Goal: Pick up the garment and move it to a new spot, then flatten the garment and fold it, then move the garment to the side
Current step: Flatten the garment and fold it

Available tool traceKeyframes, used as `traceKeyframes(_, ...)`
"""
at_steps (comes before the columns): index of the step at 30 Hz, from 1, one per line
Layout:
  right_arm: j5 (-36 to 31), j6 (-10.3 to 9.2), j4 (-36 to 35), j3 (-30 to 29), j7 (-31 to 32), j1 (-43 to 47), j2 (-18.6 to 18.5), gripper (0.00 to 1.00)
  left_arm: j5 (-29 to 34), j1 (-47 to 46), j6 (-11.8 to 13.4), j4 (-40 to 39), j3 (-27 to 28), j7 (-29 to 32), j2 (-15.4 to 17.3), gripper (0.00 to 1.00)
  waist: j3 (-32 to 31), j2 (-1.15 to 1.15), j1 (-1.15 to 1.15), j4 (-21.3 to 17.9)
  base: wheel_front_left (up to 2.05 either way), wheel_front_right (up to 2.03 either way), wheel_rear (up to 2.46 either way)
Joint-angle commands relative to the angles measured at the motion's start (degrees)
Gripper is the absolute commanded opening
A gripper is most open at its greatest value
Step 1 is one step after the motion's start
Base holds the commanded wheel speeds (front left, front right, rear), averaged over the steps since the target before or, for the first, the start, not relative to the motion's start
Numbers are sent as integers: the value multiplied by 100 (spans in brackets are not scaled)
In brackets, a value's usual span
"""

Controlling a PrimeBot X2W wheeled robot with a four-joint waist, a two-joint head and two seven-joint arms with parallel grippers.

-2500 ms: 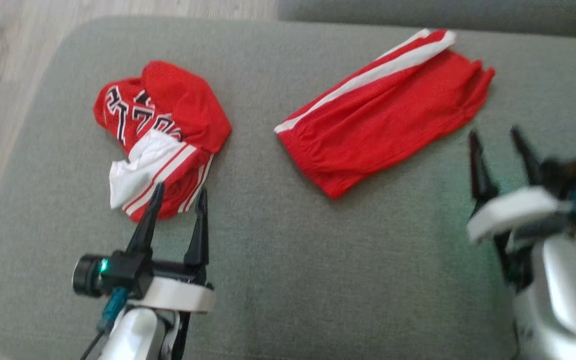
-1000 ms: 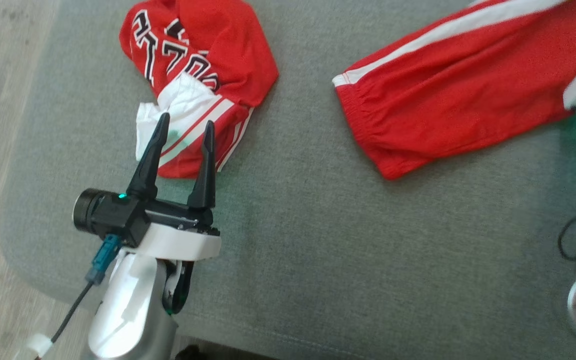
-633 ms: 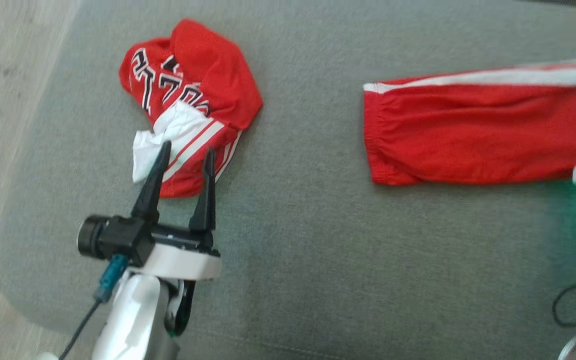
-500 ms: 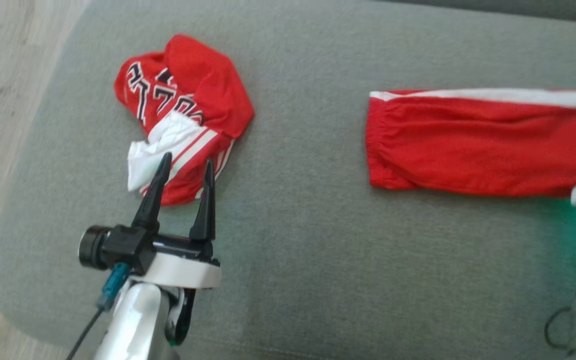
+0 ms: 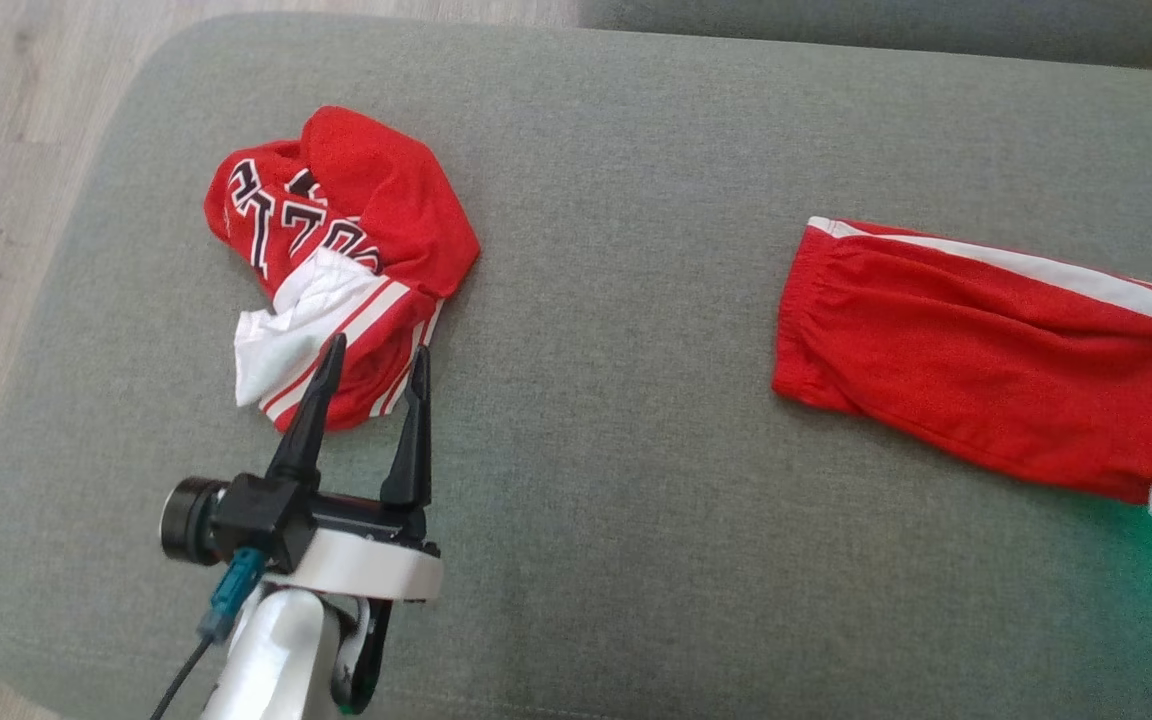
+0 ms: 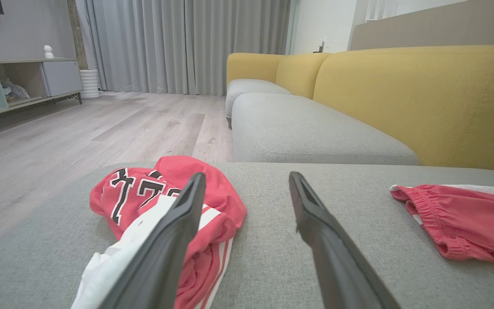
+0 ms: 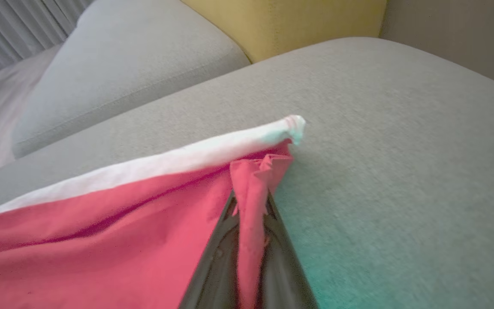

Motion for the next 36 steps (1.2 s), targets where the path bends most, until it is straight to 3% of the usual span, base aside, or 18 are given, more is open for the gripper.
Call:
traceKeyframes(1,97,39,-232,287,-155,-217,-41,0,58,-123,-4,-168,197,-29,62,100,21,0,0,19,0,0,0)
traceKeyframes(11,947,39,-390,1714,-993,-430,-40,0,71,-115,-4,-30,177,-29,61,100,-219,0,0,135,0,0,0)
traceKeyframes(20,2066,39,-339,3326,-1308,-541,-39,0,-157,-128,141,69,-41,-29,61,100,-504,0,0,347,0,0,0)
traceKeyframes(27,2020,39,296,4108,-1545,-764,-39,0,-218,-83,174,124,-94,-29,61,100,-504,0,0,530,0,0,0)
traceKeyframes(36,1184,39,1361,4952,-1575,-876,-275,0,-234,-77,168,162,-108,-29,61,100,-489,0,0,642,0,0,0)
